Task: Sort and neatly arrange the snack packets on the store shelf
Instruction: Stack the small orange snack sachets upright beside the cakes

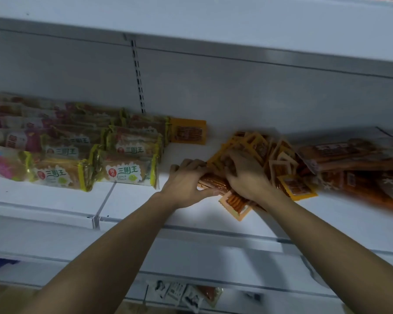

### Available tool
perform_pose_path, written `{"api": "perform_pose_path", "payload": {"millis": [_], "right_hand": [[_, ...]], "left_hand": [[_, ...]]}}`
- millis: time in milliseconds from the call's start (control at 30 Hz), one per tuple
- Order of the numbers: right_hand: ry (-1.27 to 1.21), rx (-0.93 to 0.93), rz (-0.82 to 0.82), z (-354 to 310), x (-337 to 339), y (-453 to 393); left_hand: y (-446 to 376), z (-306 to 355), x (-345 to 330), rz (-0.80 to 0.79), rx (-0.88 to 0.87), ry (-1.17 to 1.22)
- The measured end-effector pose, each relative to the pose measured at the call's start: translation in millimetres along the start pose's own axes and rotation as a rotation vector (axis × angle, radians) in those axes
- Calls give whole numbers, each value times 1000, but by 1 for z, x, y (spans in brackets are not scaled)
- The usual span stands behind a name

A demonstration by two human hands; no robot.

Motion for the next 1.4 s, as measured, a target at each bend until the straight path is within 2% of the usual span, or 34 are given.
{"api": "perform_pose_path", "payload": {"millis": [167,367,533,800,933,1000,1067,1167,1267,1333,1400], "right_hand": [[-92,-45,17,12,-22,12],[-152,-71,44,13,-20,12],[-102,-41,57,12,-21,10],[-14,44,73,17,-13,17],[119,0,182,22,-2,23],[164,96,240,12,4,25],[39,202,233,0,11,25],[-314,162,117,-10,21,15],[-384,155,91,-18,20,6],[-498,96,70,-15,18,1],[-698,-38,63,-8,15,-3]], "left_hand": [[4,10,-1,12,-44,-113],[13,22,10,-132,-101,-191],[24,37,4,-69,-206,-371],[10,61,5,-261,-166,-520],[12,52,17,-154,-74,-420],[15,44,26,-93,-44,-317],[17,39,34,-75,-22,-211],[18,37,43,-87,-11,-166],[14,40,52,-117,-21,-99],[12,40,65,-17,-49,-37],[14,39,77,130,-69,74]]}}
Point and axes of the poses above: each hand's wrist, its own y-axis away from the middle knuckle, its own x-axis out of the back of the hand, z = x × y, the point moved 6 cm from there along -y, towards the middle knuckle, and after that the axes turned 14 degrees about y, right-handed, at the moved point
